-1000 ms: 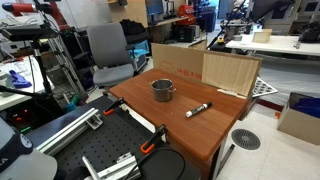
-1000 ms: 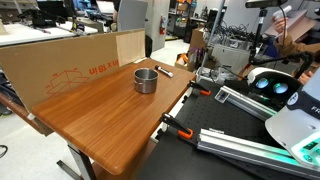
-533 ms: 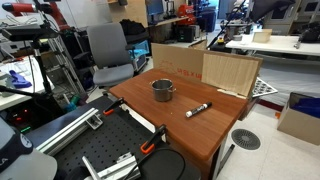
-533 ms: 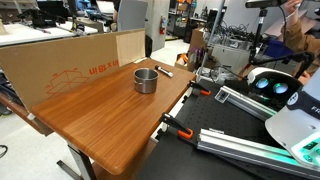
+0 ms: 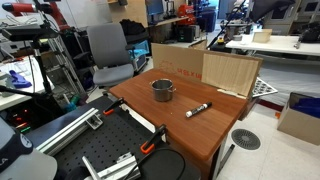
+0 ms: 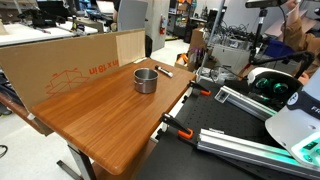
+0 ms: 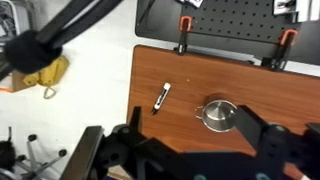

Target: Put the black marker in the silver pot

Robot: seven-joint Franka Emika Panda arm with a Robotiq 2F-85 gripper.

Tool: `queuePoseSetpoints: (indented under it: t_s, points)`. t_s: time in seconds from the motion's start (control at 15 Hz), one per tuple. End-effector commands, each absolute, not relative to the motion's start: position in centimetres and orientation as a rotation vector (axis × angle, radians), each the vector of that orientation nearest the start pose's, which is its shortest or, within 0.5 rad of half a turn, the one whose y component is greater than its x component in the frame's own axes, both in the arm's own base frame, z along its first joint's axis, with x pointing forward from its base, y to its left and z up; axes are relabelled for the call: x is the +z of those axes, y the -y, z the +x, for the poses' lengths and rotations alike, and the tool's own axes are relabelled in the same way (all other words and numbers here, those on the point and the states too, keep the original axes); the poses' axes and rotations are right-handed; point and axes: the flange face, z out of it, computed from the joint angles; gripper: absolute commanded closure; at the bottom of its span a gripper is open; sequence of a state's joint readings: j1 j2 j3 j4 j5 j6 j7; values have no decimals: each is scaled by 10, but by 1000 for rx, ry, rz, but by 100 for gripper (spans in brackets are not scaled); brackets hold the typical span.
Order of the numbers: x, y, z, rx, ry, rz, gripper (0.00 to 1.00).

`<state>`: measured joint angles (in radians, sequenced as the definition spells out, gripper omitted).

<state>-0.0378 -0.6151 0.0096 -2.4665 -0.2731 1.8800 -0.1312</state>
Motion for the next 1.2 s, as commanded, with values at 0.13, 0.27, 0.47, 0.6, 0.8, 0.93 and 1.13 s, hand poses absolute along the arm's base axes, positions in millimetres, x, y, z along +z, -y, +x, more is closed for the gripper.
queuePoseSetpoints:
  t_s: [0.13, 0.27, 0.47, 0.6, 0.8, 0.93, 1.13]
  points:
    - [511, 30, 368, -9, 308, -3395, 0]
    - [511, 30, 368, -9, 308, -3395, 0]
    - [511, 30, 368, -9, 308, -3395, 0]
    - [511, 30, 368, -9, 308, -3395, 0]
    - [507, 34, 371, -28, 233, -3387, 0]
    - [502, 40, 376, 4, 197, -3366, 0]
    - [491, 52, 385, 33, 163, -3325, 0]
